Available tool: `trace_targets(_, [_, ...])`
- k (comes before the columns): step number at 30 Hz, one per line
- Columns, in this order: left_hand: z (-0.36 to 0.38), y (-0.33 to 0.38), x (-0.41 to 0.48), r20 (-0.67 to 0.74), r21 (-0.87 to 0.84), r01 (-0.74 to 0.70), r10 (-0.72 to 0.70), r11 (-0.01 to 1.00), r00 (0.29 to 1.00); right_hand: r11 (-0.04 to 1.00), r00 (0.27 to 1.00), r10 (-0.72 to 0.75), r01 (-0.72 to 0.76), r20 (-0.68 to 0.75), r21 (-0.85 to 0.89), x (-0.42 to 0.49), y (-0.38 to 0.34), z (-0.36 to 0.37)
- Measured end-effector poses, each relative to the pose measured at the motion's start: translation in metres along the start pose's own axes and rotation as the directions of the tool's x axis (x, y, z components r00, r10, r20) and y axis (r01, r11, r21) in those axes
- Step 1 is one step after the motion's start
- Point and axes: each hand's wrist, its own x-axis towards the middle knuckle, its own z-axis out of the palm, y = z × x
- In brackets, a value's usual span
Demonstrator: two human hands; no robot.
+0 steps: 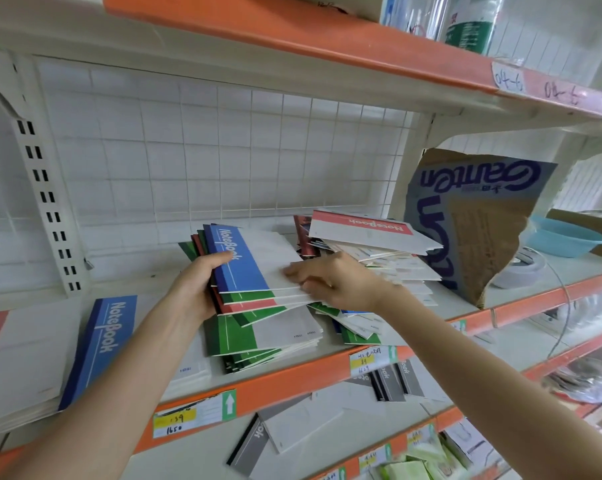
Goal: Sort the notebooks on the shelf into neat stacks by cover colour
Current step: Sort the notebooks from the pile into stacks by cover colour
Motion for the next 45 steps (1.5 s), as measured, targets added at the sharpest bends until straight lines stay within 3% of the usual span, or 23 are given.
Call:
trace_targets(3, [-0.002, -0.003, 0.000, -0.033, 0.016, 0.003, -0.003, 1.000, 0.999, 0.985, 0.984, 0.164, -0.160, -0.064, 0.065, 0.006, -0.001, -0.001])
trace_targets(7, [-0.011, -0.006, -0.001, -0.078, 0.005, 0.001, 0.000, 1.000, 0.997, 0.903, 0.888, 0.430, -0.421, -0.165, 0.083, 0.022, -0.004, 0.005])
trace_targets(12, [-0.030, -0.008, -0.005, -0.132, -0.002, -0.007, 0.007, 1.000, 0.991, 0.745, 0.765, 0.640, -0.640, 0.068, 0.189, 0.040, -0.011, 0.034])
trace_targets(14, [-0.039, -0.010, -0.007, -0.157, 0.005, -0.003, 0.004, 1.000, 0.988, 0.643, 0.714, 0.682, -0.689, 0.161, 0.335, 0.046, -0.018, 0.046])
trace_targets(17, [-0.053, -0.013, -0.011, -0.196, 0.011, -0.013, 0.015, 1.000, 0.980, 0.540, 0.691, 0.691, -0.689, 0.213, 0.484, 0.056, -0.030, 0.060])
trace_targets(23, [-0.075, -0.022, -0.022, -0.331, -0.036, -0.124, 0.106, 0.992, 0.938, 0.572, 0.728, 0.660, -0.646, 0.185, 0.505, 0.075, -0.056, 0.084])
trace_targets(27, [-0.098, -0.018, -0.031, -0.384, -0.073, -0.125, 0.087, 0.989, 0.919, 0.576, 0.733, 0.664, -0.628, 0.149, 0.523, 0.091, -0.071, 0.098])
trace_targets(34, [-0.141, -0.009, -0.061, -0.416, -0.110, -0.103, 0.049, 0.988, 0.908, 0.463, 0.695, 0.695, -0.631, 0.187, 0.623, 0.110, -0.101, 0.123])
trace_targets(40, [-0.193, 0.001, -0.100, -0.403, -0.134, -0.125, 0.061, 0.983, 0.913, 0.543, 0.664, 0.738, -0.690, 0.121, 0.478, 0.108, -0.112, 0.113])
trace_targets(45, [-0.229, 0.016, -0.125, -0.438, -0.101, -0.131, 0.074, 0.986, 0.896, 0.542, 0.580, 0.810, -0.795, 0.083, 0.271, 0.111, -0.124, 0.123])
